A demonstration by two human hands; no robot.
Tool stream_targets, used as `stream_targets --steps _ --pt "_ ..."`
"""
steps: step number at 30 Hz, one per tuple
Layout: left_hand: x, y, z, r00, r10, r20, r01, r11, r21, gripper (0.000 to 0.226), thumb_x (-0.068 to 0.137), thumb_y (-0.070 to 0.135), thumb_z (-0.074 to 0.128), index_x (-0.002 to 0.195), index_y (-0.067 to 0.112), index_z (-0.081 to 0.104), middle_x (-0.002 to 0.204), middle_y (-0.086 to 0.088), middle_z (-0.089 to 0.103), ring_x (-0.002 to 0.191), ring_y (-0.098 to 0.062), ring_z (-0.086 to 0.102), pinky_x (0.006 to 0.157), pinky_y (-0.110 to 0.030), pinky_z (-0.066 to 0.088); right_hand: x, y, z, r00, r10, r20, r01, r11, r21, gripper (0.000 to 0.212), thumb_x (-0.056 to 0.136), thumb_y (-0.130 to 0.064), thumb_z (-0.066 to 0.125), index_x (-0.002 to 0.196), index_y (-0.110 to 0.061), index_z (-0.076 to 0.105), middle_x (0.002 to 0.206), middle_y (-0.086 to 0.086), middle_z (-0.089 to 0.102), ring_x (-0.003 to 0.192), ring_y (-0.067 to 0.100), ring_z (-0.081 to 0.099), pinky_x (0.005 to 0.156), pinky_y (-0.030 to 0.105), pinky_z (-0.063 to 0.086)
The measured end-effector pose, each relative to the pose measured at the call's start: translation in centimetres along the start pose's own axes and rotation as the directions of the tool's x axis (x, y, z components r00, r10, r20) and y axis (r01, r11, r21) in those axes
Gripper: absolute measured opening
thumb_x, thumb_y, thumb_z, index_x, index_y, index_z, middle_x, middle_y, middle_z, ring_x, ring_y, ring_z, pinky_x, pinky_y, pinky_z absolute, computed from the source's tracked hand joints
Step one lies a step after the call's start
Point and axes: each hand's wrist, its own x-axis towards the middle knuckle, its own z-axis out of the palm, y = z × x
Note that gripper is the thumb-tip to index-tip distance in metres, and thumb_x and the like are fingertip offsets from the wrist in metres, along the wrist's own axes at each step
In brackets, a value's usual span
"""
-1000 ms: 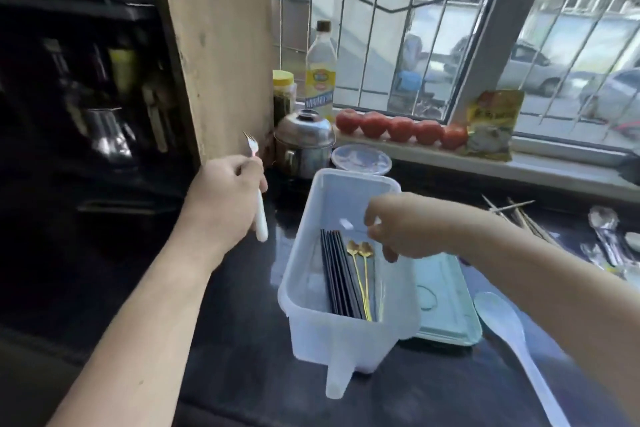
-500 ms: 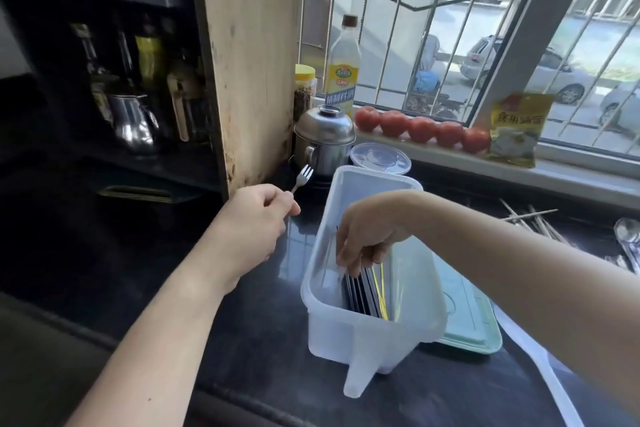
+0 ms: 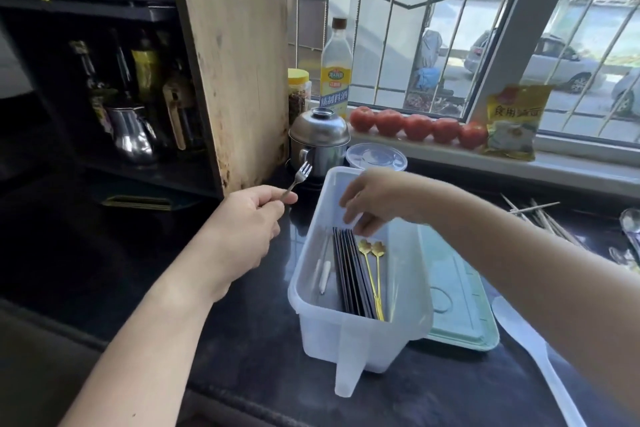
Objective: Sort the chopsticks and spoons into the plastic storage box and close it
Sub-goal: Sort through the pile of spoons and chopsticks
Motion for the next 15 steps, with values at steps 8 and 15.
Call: stream_targets --steps 8,15 --pt "1.1 4.6 2.5 0.971 0.029 0.238 -0.115 0.926 0.359 0.006 0.101 0.016 0.053 0.102 0.018 0.059 0.069 0.002 0.072 0.051 -0.015 0.044 0.049 -0.026 0.036 -5.7 -0.2 -2.5 0.702 -0.657 -0.273 0.469 0.716 -0.517 0.027 0.091 -0.03 0.07 0.118 -0.034 0.072 0.119 -0.008 0.065 0.077 -0.008 0.054 0.082 0.028 0.052" --pt "0.9 7.9 1.9 0.976 0.147 0.16 -0.198 0.902 0.383 0.022 0.099 0.026 0.069 0.104 0.014 0.051 0.068 -0.005 0.075 0.037 -0.01 0.046 0.038 -0.021 0.037 -6.2 -0.8 -1.1 0.729 -0.651 -0.212 0.552 0.741 -0.382 0.009 0.088 -0.028 0.077 0.095 -0.022 0.078 0.069 -0.018 0.061 0.064 0.005 0.059 0.063 0.024 0.052"
